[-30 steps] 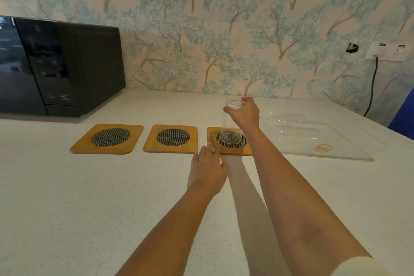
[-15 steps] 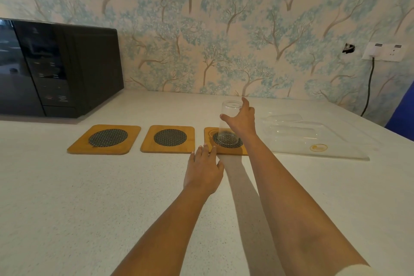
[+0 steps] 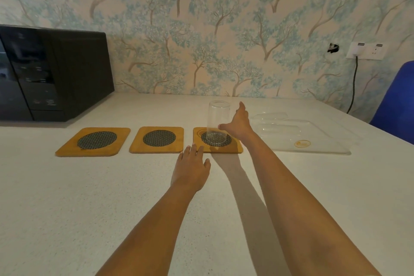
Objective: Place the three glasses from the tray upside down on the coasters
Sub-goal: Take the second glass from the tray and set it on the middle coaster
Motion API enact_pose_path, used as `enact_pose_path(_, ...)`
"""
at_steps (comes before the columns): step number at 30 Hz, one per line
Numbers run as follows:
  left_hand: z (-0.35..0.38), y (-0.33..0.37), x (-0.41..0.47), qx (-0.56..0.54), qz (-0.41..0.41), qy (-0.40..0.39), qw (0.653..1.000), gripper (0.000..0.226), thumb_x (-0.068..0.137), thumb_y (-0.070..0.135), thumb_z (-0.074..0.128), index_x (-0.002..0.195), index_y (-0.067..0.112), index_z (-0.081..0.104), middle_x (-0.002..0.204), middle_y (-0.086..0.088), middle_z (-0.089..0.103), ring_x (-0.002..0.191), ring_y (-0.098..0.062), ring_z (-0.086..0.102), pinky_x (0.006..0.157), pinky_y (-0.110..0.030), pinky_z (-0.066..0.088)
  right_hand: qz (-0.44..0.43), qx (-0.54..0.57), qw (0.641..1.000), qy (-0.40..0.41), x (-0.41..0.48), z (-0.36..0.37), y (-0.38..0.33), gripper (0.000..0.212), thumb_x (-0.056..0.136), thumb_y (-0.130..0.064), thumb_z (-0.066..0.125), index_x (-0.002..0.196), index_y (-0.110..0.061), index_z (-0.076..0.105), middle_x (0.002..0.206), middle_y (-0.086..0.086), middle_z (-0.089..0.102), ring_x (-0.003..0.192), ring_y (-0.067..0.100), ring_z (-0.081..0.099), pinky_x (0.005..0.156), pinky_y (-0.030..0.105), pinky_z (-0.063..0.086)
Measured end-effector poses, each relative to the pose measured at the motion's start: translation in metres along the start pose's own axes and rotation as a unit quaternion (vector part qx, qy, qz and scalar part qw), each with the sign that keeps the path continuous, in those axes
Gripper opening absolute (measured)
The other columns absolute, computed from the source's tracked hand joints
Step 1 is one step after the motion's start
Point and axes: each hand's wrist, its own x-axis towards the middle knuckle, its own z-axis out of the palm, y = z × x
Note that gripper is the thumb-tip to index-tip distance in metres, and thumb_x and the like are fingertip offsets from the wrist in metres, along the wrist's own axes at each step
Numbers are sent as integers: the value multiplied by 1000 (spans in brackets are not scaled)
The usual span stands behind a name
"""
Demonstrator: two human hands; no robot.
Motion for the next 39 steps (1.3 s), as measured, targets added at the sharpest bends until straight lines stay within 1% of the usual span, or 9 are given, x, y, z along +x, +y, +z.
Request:
enact_pose_path(4,-2,2,0,15,10,13,1000,55,100,38,23,149,16,13,160,-8,10,147,-25,9,120,-39,11,-4,-65,997,-32,-5,-35,9,94,78,-12,72,150,-12,11,151,15,25,140,33,24,113,42,30)
enact_pose_path(7,-3,6,-2,40,19,20,999,53,100,35,23,149,16,14,160,-7,11,147,-24,10,120,-39,11,-17,-81,996,-46,-7,-65,18,80,80,-14,70,146,-14,24,146,13,31,136,31,29,111,43,34)
enact_pose_path(11,0,19,-4,21,6,17,1000,54,100,35,24,149,15,14,160,-7,10,148,-23,9,121,-39,12,-34,-77,996,-18,-5,-100,29,64,84,-19,68,139,-14,35,139,13,42,130,30,39,110,46,37)
enact_pose_path(16,14,68,-3,-5,34,16,999,56,100,36,26,149,13,14,160,-6,9,148,-22,7,121,-37,9,-49,-135,990,6,3,-128,53,54,87,-17,63,136,-10,42,137,15,46,129,30,42,108,39,36)
enact_pose_path(19,23,94,3,-15,39,7,999,55,100,36,25,149,14,13,160,-5,7,148,-22,5,121,-37,6,-56,-168,984,-3,9,-138,68,52,88,-18,62,136,-11,44,138,14,46,129,29,43,106,39,36)
enact_pose_path(23,29,112,12,-16,27,2,999,57,100,36,25,149,11,11,160,-7,6,148,-23,5,121,-37,6,-62,-216,974,-35,21,-147,83,51,89,-19,61,137,-11,44,140,14,44,129,30,43,109,41,38)
enact_pose_path(28,31,121,25,-7,18,3,1000,57,99,34,27,149,10,13,160,-7,8,148,-22,5,121,-37,6,-54,-275,954,-109,39,-153,94,58,89,-20,63,141,-12,39,145,13,39,133,30,40,111,42,36)
enact_pose_path(33,36,126,31,-5,11,2,1000,55,99,33,26,149,12,15,160,-8,11,148,-23,6,122,-39,7,-50,-318,929,-182,54,-154,93,65,90,-28,63,146,-12,34,150,10,37,138,28,37,114,41,32)
enact_pose_path(39,39,125,32,-16,10,7,1000,55,99,34,26,149,13,15,160,-6,10,148,-22,5,122,-39,5,-25,-355,900,-250,68,-156,90,66,88,-40,62,145,-17,38,153,5,36,141,25,34,117,44,28)
